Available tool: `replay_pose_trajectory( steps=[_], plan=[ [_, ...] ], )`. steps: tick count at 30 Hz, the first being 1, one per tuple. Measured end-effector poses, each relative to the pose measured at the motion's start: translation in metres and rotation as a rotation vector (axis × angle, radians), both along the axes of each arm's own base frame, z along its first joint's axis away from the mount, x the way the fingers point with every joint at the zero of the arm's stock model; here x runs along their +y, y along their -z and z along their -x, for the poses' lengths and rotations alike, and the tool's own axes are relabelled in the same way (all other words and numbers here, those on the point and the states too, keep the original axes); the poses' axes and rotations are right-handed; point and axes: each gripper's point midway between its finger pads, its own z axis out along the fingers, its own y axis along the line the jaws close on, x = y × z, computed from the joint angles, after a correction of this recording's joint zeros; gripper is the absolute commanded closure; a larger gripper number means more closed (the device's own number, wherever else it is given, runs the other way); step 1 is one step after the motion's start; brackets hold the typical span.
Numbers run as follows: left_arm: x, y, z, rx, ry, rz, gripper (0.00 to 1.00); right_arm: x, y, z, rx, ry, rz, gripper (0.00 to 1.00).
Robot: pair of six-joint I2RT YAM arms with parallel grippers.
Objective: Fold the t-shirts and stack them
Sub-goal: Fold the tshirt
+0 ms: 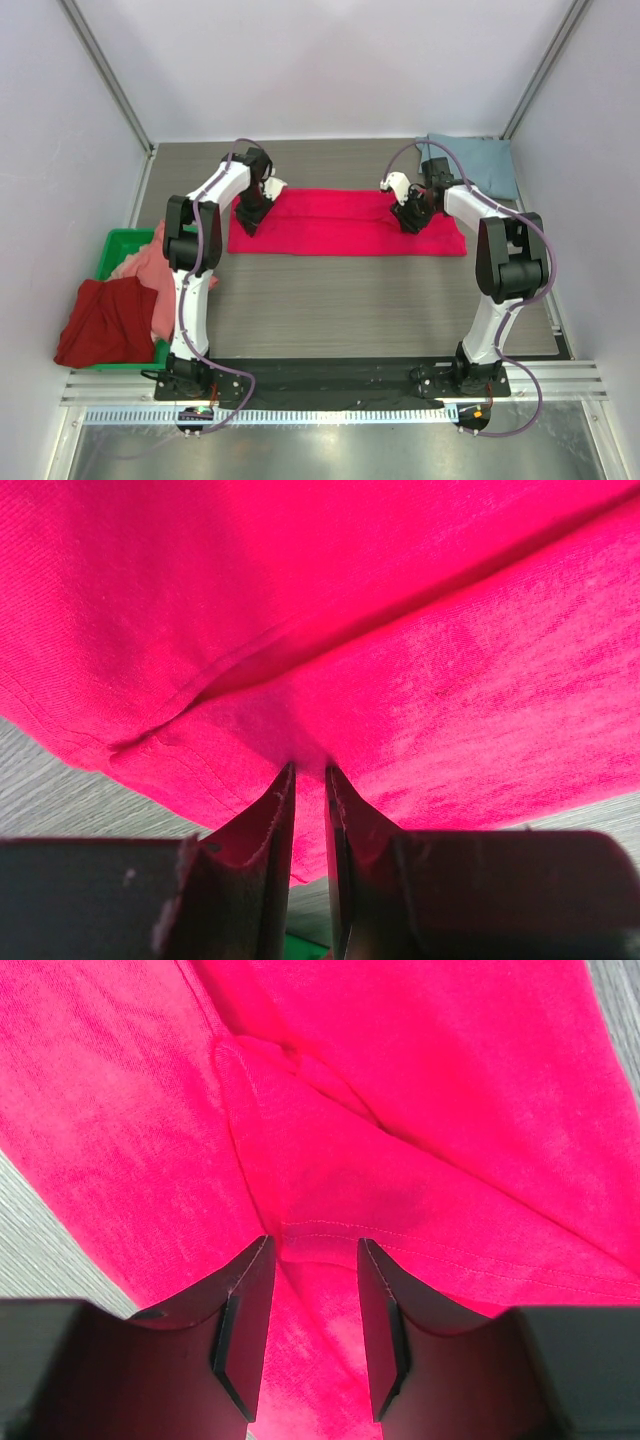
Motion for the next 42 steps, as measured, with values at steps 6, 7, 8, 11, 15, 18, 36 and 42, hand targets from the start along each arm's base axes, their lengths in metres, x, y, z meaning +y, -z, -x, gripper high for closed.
replay_pose_trajectory(
  steps=[6,7,8,11,15,18,36,42],
  plan=[
    [0.0,0.0,0.0,0.0,0.0,0.0,0.81,0.002,0.01,0.002,0.022,-0.008,0.008,0.57],
    [0.0,0.0,0.0,0.0,0.0,0.0,0.81,0.003,0.012,0.003,0.028,-0.009,0.009,0.57],
    [0.0,0.0,0.0,0.0,0.0,0.0,0.81,0.003,0.014,0.004,0.033,-0.011,0.01,0.57],
    [0.0,0.0,0.0,0.0,0.0,0.0,0.81,0.005,0.016,0.005,0.04,-0.016,0.013,0.59],
    [0.0,0.0,0.0,0.0,0.0,0.0,0.8,0.006,0.017,0.005,0.039,-0.019,0.019,0.63],
    [0.0,0.0,0.0,0.0,0.0,0.0,0.8,0.006,0.018,0.005,0.039,-0.017,0.028,0.66],
    [0.0,0.0,0.0,0.0,-0.001,0.0,0.81,0.01,0.013,-0.008,-0.036,-0.022,0.102,0.91],
    [0.0,0.0,0.0,0.0,-0.001,0.0,0.78,0.04,-0.004,-0.029,-0.177,-0.118,0.161,0.81]
  ],
)
